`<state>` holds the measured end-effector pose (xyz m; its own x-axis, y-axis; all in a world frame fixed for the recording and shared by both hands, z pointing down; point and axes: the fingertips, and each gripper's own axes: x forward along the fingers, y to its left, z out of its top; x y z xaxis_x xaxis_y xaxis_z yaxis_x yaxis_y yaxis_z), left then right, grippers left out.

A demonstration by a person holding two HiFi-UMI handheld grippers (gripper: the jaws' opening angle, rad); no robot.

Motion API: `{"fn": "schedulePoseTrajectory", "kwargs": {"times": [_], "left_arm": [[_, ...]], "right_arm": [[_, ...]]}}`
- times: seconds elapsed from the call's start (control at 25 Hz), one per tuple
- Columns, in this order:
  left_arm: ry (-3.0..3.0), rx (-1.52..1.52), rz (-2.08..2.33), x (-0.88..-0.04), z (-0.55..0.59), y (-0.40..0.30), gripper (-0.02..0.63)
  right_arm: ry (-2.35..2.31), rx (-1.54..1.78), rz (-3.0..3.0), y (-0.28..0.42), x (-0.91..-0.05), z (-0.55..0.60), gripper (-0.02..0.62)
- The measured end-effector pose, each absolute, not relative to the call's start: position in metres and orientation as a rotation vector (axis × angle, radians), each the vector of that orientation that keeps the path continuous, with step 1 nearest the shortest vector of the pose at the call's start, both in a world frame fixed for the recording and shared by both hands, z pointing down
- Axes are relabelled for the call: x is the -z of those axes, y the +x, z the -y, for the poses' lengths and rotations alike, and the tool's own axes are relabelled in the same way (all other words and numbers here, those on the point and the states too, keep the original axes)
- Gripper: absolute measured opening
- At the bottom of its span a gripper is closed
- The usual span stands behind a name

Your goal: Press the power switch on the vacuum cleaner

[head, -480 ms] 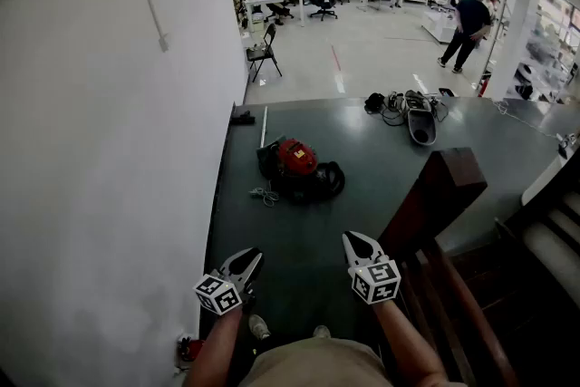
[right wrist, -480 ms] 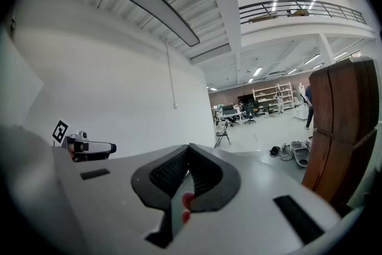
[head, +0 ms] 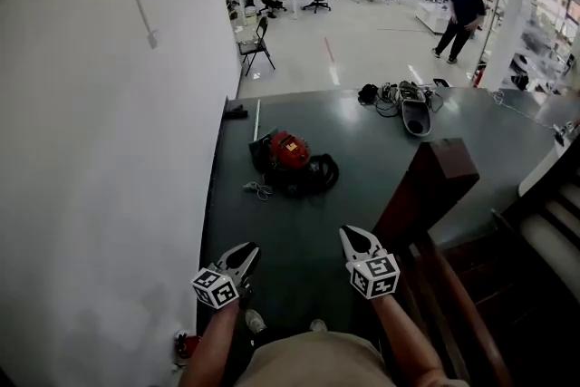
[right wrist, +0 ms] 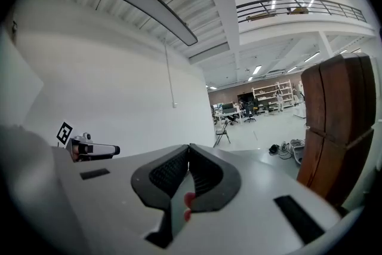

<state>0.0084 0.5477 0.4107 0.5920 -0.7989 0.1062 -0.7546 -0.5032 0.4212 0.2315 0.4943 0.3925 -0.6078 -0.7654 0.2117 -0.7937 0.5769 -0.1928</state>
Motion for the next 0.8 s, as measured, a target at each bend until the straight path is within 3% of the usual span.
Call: {"fn": "schedulePoseTrajectory", "kwargs": {"times": [0.36,0.52,0.8], "left_arm": [[2.357,0.126,1.301,-0.415,-0.537,0.002,0.056],[2.331,0.125,1.326,-0.424,-0.527,-0.017,0.008],[2.335,0.063,1.327,-0.439,-0.46,-0.064,0.008]], "right_arm": [[1.222,-0.422,2.747,0.217,-0.396,-0.492,0.014],[1.255,-0.461,2.727,0.202,-0.411,-0.47,0.014],[1.368,-0.373,2.652,0.172,-0.418,-0.395,0.014]]}}
